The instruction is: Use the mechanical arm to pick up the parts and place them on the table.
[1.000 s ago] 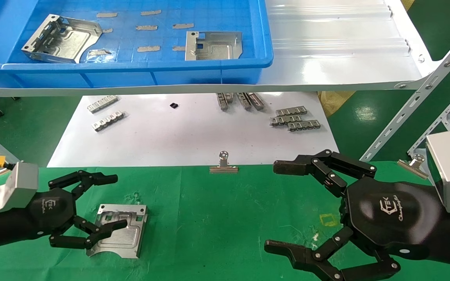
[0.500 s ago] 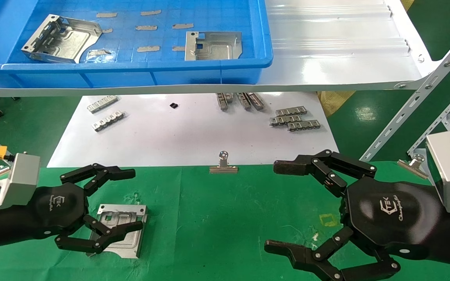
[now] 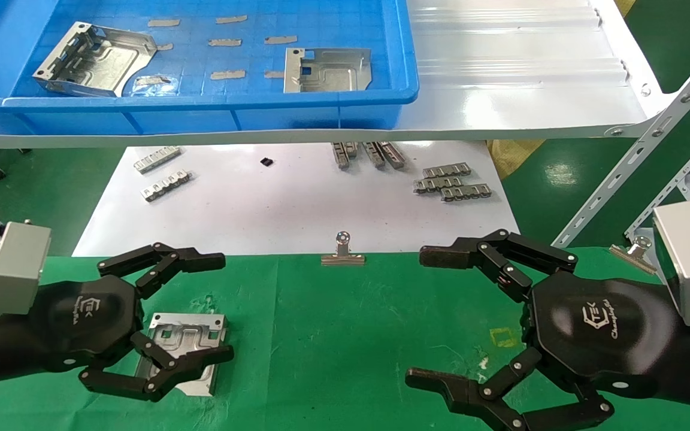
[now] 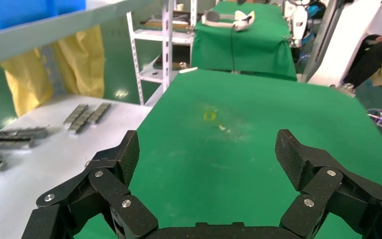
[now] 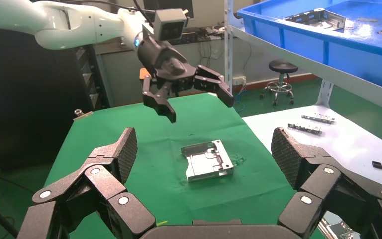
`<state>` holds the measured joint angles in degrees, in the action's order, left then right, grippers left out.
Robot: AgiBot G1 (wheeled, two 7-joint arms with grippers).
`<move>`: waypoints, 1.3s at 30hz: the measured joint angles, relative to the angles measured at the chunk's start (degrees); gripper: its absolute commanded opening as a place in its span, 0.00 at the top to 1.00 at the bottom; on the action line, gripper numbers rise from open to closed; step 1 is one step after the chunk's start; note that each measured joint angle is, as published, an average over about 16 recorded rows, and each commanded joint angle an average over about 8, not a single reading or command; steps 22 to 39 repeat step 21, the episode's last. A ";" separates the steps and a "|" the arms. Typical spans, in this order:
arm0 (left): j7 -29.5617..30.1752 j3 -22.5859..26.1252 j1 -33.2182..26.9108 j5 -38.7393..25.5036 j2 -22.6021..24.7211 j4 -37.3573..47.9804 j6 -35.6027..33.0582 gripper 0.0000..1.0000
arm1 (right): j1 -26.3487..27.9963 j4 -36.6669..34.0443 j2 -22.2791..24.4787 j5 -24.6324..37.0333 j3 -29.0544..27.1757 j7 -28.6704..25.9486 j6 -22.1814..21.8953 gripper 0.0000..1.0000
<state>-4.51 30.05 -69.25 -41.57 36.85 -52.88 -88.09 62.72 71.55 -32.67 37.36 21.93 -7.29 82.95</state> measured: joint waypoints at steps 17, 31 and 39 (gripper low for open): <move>9.40 -8.64 4.73 -0.18 -1.13 -12.75 1.48 0.00 | 0.00 0.00 0.00 0.00 0.00 0.00 0.00 0.00; 10.61 -9.75 5.34 -0.20 -1.27 -14.39 1.67 0.00 | 0.00 0.00 0.00 0.00 0.00 0.00 0.00 0.00; 10.61 -9.75 5.34 -0.20 -1.27 -14.39 1.67 0.00 | 0.00 0.00 0.00 0.00 0.00 0.00 0.00 0.00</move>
